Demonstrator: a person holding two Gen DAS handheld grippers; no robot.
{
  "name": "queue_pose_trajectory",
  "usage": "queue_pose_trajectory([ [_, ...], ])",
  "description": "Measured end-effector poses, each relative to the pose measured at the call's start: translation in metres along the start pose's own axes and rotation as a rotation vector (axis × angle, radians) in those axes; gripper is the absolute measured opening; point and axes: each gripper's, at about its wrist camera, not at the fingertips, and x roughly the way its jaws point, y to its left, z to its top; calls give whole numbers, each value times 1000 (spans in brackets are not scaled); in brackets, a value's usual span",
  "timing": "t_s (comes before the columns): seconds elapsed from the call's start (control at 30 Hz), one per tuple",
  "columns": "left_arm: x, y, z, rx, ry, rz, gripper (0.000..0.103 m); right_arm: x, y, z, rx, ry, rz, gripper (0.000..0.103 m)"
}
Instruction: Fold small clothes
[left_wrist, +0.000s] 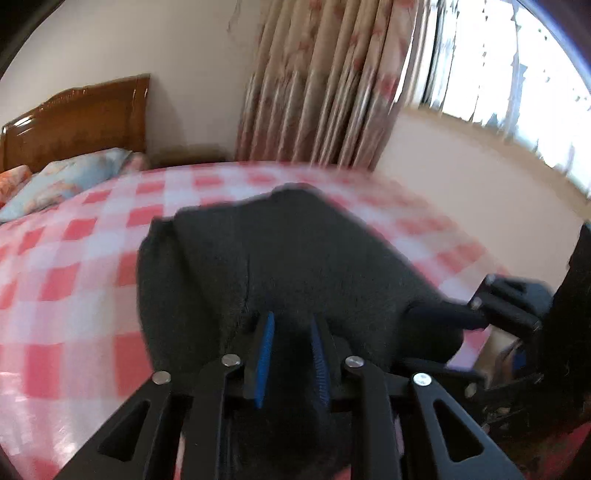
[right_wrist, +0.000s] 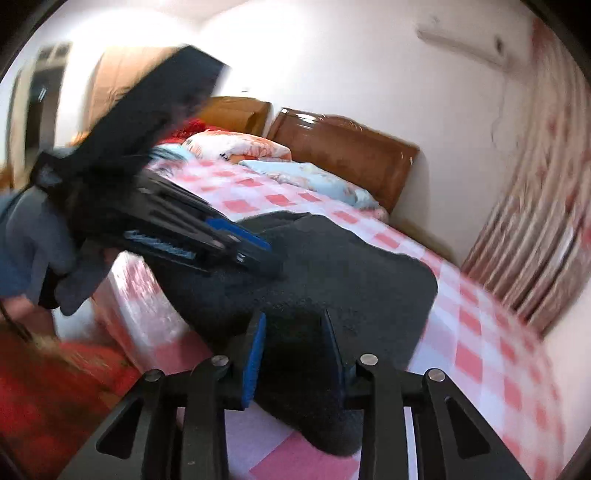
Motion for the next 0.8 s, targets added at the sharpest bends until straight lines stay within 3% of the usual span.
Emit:
queue_pose_trajectory([
  [0.03, -1, 5, 1, -27, 5, -17, 19, 2, 1, 2, -10, 7, -11, 34],
  [0.27, 11, 6, 14, -40, 38, 21, 16, 23, -8, 12, 15, 53, 14, 31],
  [0.43, 32, 25, 25, -118, 53, -8, 2, 21, -17, 9, 37, 23, 55, 30],
  [0.6, 41, 28, 30, -147, 44, -2, 2, 23, -13, 7, 18, 15, 31, 31],
  [0.8, 52, 26, 37, -96, 21, 26, 2, 24, -14, 8, 4, 23, 16, 30],
])
